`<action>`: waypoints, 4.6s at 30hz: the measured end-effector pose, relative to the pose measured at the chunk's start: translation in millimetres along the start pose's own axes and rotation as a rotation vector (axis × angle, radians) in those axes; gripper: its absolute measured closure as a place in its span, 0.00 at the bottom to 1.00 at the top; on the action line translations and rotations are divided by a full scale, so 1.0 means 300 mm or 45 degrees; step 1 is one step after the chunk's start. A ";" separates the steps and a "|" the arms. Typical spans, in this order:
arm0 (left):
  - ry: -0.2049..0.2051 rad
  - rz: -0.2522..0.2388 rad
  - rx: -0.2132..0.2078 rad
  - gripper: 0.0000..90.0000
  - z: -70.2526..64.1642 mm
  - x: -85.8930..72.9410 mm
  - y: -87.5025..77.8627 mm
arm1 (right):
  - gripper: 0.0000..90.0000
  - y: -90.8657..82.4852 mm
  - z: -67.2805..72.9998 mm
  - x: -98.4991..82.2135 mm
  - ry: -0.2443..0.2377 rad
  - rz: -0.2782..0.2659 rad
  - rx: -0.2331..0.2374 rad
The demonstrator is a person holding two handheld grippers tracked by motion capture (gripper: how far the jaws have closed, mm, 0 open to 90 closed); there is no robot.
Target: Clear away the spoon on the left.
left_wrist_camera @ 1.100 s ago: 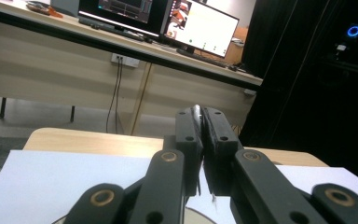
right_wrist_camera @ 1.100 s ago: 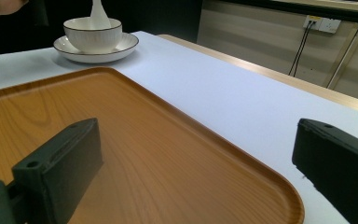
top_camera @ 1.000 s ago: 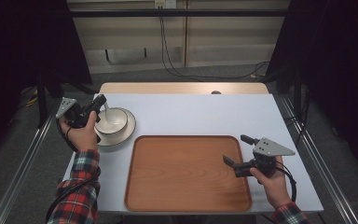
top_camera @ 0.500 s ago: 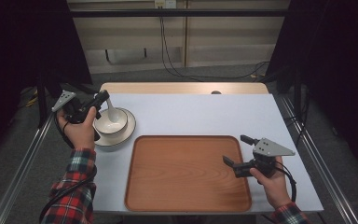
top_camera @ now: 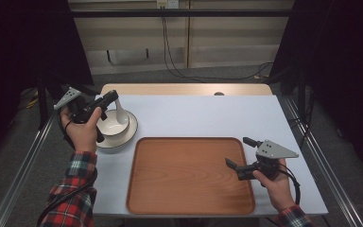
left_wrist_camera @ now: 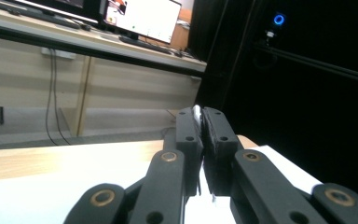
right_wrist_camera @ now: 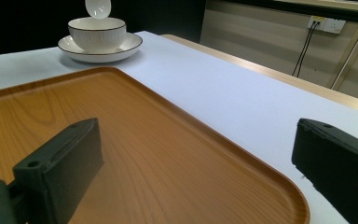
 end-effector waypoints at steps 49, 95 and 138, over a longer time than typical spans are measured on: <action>-0.004 0.188 -0.349 0.95 -0.236 -0.130 0.016 | 0.02 0.005 0.010 -0.003 -0.004 0.006 0.021; -0.058 0.348 -0.558 0.95 -0.404 -0.308 -0.020 | 0.02 -0.016 -0.001 0.030 0.019 -0.076 0.004; -0.124 0.460 -0.643 0.95 -0.492 -0.427 -0.086 | 0.02 -0.013 0.003 0.025 0.015 -0.059 0.010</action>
Point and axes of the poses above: each handheld gripper's, and its own axes: y roughly forward along the jaws, x roughly out of its top, z roughly to its left, the point moved 9 cm from there along y, roughly forward along the jaws, and after that the axes turned 3 degrees about -z, right-handed, at the moved point
